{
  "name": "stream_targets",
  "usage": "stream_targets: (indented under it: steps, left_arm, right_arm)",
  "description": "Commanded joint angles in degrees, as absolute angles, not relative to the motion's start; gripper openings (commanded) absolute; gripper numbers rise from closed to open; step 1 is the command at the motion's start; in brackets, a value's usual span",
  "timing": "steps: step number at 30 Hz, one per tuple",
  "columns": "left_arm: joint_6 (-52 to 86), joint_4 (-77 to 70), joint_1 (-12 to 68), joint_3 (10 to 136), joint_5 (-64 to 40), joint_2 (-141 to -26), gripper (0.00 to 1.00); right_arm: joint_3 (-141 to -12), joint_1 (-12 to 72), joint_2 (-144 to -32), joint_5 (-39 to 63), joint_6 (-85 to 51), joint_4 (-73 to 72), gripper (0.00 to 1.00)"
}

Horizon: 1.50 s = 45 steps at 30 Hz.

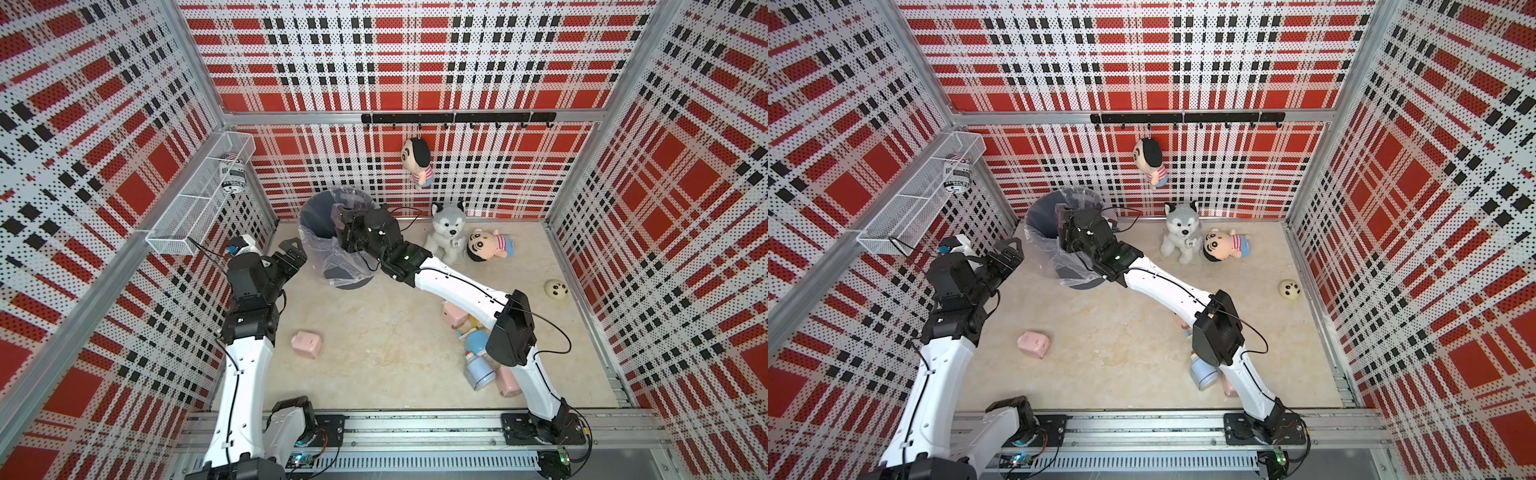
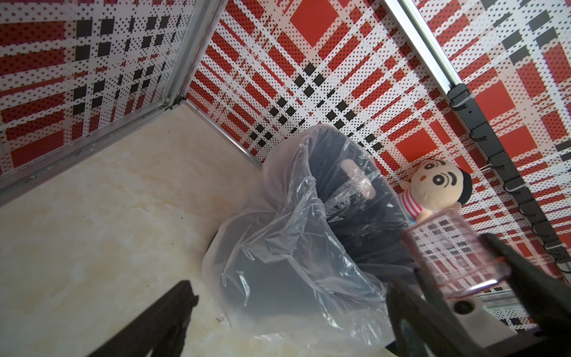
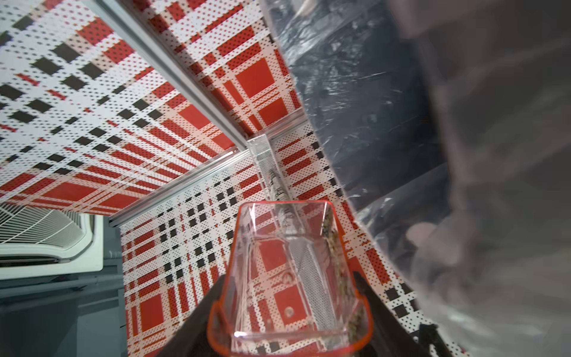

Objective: Take out the pencil sharpener tray and clean the shavings
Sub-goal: Adjust the trash bin at the center of the board, then place the container at the center of the board.

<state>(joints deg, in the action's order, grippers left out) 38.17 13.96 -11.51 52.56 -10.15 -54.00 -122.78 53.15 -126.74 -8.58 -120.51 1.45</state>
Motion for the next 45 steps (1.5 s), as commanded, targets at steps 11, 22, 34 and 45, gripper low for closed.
stream_targets:
  steps: [11, 22, 34, 45]
  left_arm:
    - [34.82, 17.39, -8.98, 54.99, -10.5, -49.58, 0.98]
    - [34.62, 18.63, -2.69, 53.39, -10.01, -45.75, 0.98]
    - [35.46, 16.34, 12.85, 46.51, 1.81, -45.35, 0.98]
    - [39.36, 12.03, 20.47, 35.67, 5.72, -43.22, 0.98]
  right_arm:
    - [-128.74, 52.48, -124.79, -5.64, -115.94, 6.9, 0.48]
    - [-102.47, 52.2, -104.09, -8.93, -78.44, 5.54, 0.49]
    - [-62.04, 52.29, -80.9, -17.16, -55.93, -4.7, 0.51]
    - [-39.08, 54.44, -72.92, -17.62, -45.93, -18.59, 0.52]
